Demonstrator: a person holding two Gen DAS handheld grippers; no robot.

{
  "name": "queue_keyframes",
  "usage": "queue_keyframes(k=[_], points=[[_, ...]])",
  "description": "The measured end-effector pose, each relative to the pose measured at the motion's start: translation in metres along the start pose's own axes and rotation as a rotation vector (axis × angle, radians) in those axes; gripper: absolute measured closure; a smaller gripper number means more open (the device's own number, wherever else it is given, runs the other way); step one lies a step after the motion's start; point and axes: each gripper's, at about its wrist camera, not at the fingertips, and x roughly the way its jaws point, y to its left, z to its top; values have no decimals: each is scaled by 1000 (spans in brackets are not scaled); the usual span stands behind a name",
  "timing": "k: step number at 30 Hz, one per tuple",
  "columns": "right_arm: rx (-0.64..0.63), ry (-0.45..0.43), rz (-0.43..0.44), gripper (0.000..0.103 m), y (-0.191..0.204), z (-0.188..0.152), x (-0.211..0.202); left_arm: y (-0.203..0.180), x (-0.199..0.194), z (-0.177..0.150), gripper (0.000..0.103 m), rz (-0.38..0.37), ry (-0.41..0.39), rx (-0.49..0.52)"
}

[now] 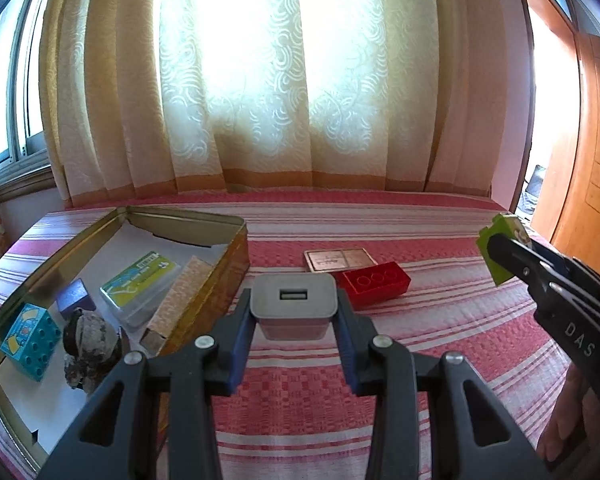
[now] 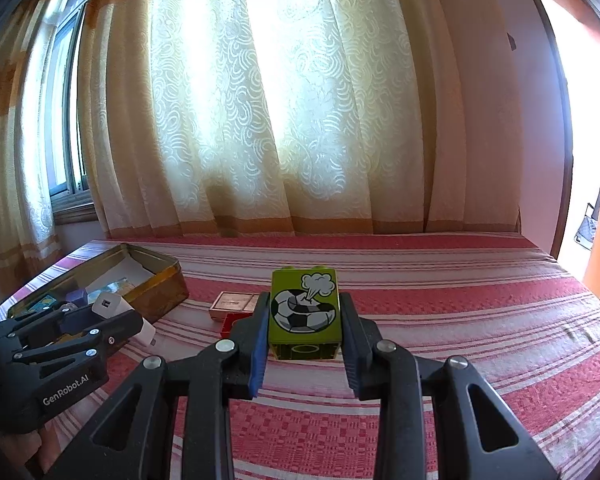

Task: Organize rigid objects
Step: 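Carry the white plug and green block toward the tray with both tools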

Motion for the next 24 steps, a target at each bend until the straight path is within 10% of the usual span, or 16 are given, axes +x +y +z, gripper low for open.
queue_keyframes(k=[24], points=[[-45, -49, 69, 69, 30, -5, -16, 11, -19, -7, 66, 26, -57, 7]])
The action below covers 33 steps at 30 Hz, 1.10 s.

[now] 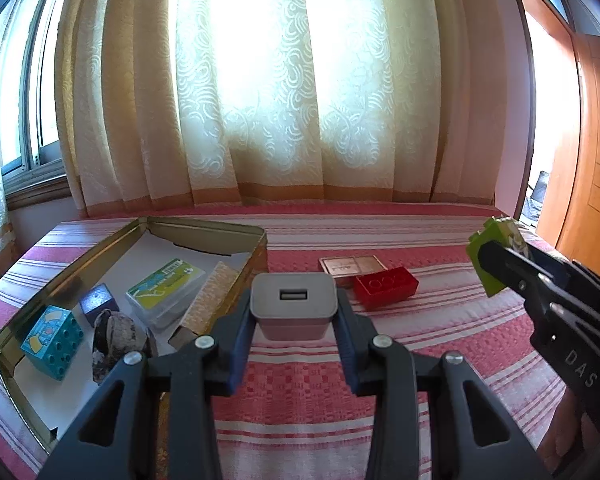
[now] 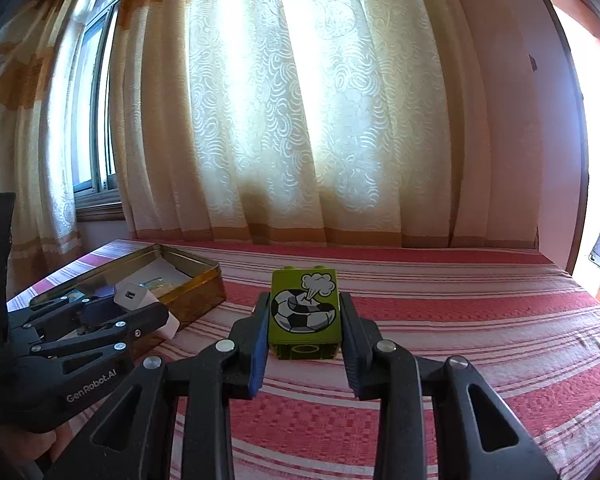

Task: Organize rigid objects
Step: 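Carry the white plug and green block toward the tray with both tools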

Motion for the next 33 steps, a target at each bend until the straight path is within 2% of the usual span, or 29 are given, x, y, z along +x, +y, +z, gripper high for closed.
queue_keyframes(k=[33], points=[[-43, -32, 69, 69, 41, -3, -8, 30, -22, -9, 66, 17, -53, -38]])
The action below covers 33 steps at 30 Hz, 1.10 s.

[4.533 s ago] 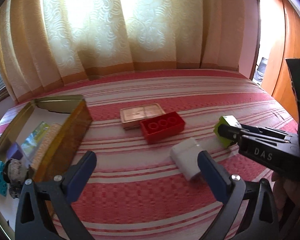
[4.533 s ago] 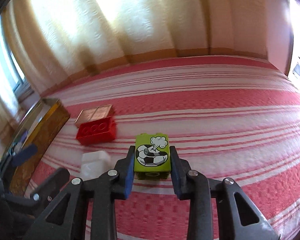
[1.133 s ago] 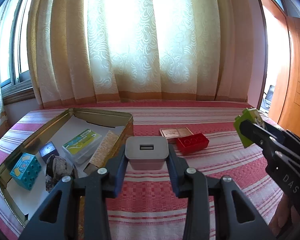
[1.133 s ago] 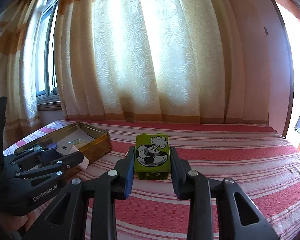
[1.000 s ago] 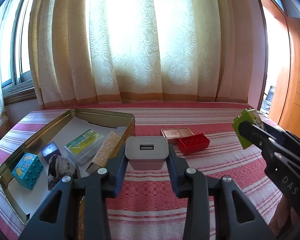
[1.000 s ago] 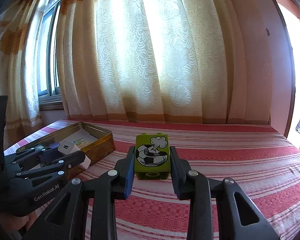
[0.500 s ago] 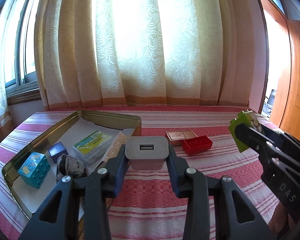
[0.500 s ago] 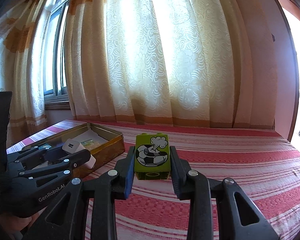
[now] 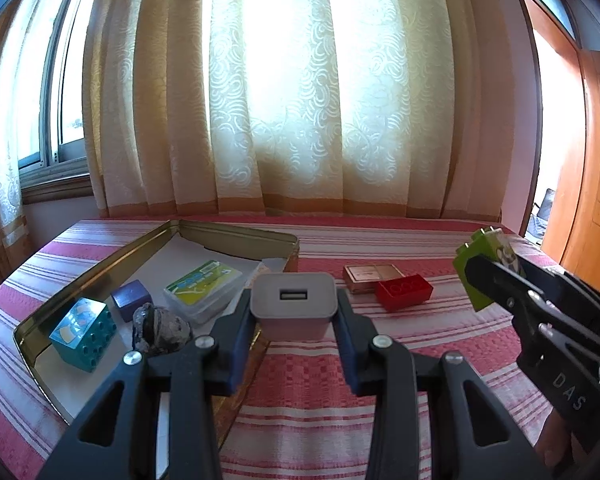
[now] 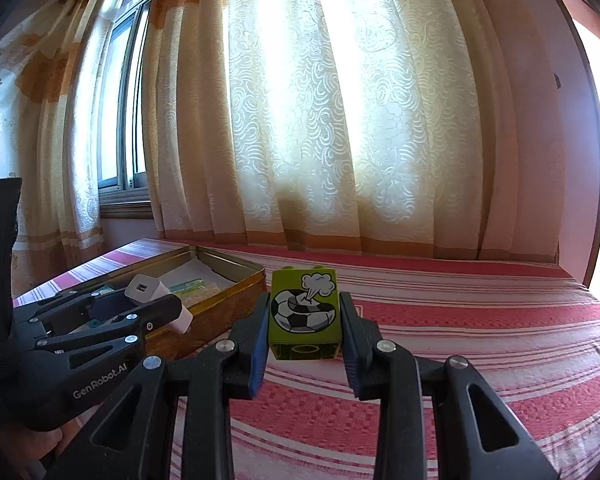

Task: Organize rigid objects
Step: 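Carry the white plug and green block toward the tray with both tools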

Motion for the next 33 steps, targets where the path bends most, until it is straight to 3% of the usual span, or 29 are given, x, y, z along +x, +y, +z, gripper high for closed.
queue_keyframes(k=[33], points=[[-28, 12, 70, 69, 37, 0, 9, 29, -11, -3, 66, -10, -11, -18]])
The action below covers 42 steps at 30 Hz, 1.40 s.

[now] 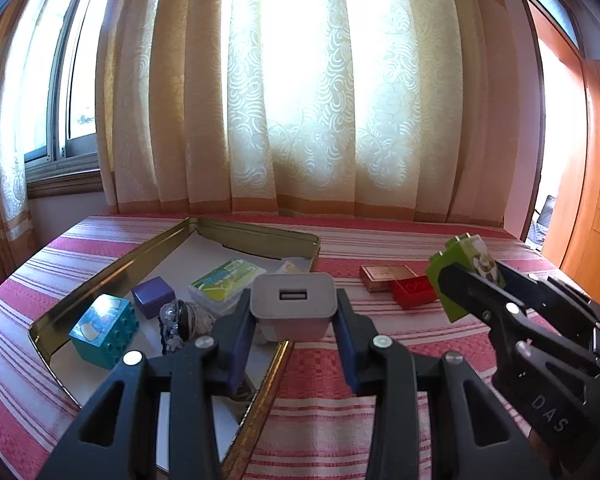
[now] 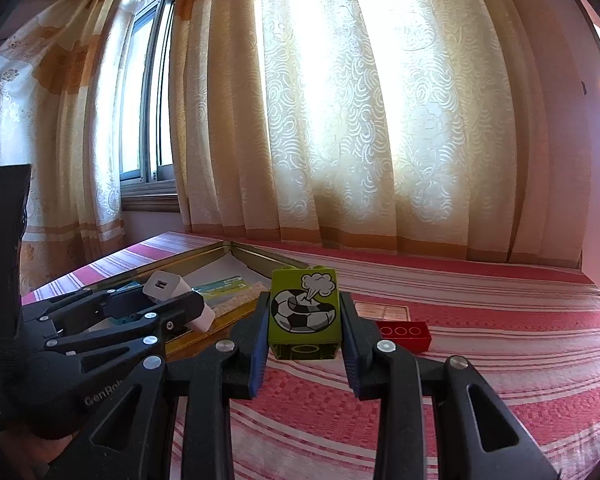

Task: Organize rigid objects
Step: 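Carry the white plug and green block toward the tray with both tools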

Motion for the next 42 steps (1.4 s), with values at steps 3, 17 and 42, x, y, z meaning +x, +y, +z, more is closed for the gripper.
queue_keyframes(k=[3, 17, 42], points=[[-2, -3, 1, 69, 1, 0, 0, 0, -3, 0, 66, -8, -13, 5], [-20, 8, 27, 69, 15, 1, 6, 4, -11, 0, 66, 6, -65, 24], [-131, 160, 204, 69, 89, 23, 90, 98, 14, 15, 66, 192, 7, -26]])
